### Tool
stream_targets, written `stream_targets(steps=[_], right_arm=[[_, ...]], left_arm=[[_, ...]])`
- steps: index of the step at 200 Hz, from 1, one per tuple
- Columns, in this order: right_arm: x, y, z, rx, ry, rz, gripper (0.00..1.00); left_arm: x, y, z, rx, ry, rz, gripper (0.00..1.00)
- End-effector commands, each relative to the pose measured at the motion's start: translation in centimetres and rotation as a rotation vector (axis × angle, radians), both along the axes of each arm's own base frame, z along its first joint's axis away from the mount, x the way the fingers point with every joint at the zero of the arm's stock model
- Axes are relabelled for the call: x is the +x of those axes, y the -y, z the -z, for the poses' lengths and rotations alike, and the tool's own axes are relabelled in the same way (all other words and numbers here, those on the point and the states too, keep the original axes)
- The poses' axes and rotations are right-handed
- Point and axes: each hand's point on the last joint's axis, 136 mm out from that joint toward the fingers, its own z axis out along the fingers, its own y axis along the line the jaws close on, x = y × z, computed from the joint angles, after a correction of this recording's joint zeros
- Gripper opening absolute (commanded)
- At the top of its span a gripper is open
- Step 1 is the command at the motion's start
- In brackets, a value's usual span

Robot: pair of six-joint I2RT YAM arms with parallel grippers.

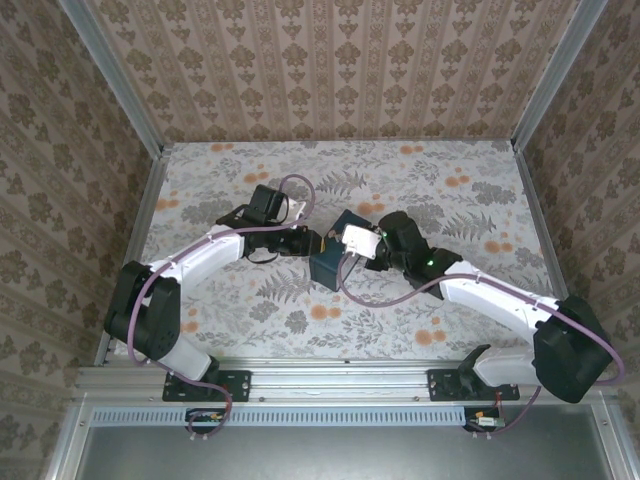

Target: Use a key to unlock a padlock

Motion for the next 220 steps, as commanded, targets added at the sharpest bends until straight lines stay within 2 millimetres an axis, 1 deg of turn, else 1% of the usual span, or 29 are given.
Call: stream_targets(steps=[1,18,43,60,63,68,99,112,126,139,148,166,170,182,198,220], right_arm=[[-0.7,0.2,-0.5,0.106,-0.177,0.072,0.2],[-0.9,0.2,-0.3,0.186,-0.316,0.144,0.2],[-0.7,0.4,0.1,0.285,-0.476,0.26,0.19],[-1.1,0.1,-0.1,0.329,-0.54,0.299,0.19],[-1.1,0.1,0.8,0.318,-0.569,0.314,0.19],[-1.1,0.1,1.1,0.324,-0.588,0.331,0.19],[-0.1,0.5,1.3,0.417,-0.701,0.459,0.16],[-0.2,0.2,1.4,0.447,-0.755,0.459,0.19],[-0.1,0.0,1.7,0.445,-0.767,0.46,0.21],[-0.2,0.1,2.2,0.432,-0.773,0.461,0.25],[-0.4,-0.1,2.4,0.425,-0.783,0.442,0.3],[-0.4,-0.7,2.4,0.44,-0.796,0.414,0.33],[-0.5,-0.9,2.4,0.442,-0.8,0.407,0.32],[-0.3,-1.0,2.2,0.452,-0.792,0.413,0.24],[0.0,-1.0,1.9,0.484,-0.787,0.43,0.16],[0.2,-1.1,1.0,0.546,-0.814,0.464,0.12]], left_arm=[[-0.8,-2.2,4.2,0.148,-0.086,-0.03,0.27],[-0.7,-2.2,4.1,0.146,-0.08,-0.027,0.27],[-0.6,-2.0,4.0,0.141,-0.081,-0.026,0.26],[-0.7,-1.9,4.0,0.134,-0.084,-0.023,0.26],[-0.7,-1.9,3.9,0.134,-0.084,-0.023,0.26],[-0.7,-1.8,3.9,0.132,-0.082,-0.022,0.26],[-0.7,-1.7,3.7,0.126,-0.08,-0.017,0.26],[-0.7,-1.7,3.7,0.127,-0.079,-0.019,0.26],[-0.7,-1.7,3.7,0.127,-0.08,-0.019,0.26],[-0.7,-1.7,3.8,0.125,-0.079,-0.019,0.26],[-0.7,-1.7,3.8,0.124,-0.08,-0.018,0.25],[-0.8,-1.7,3.9,0.125,-0.082,-0.017,0.25],[-0.8,-1.7,3.9,0.124,-0.084,-0.015,0.25],[-0.8,-1.7,3.9,0.124,-0.083,-0.016,0.26],[-0.8,-1.6,3.8,0.121,-0.083,-0.016,0.25],[-0.9,-1.3,3.9,0.123,-0.085,-0.011,0.25]])
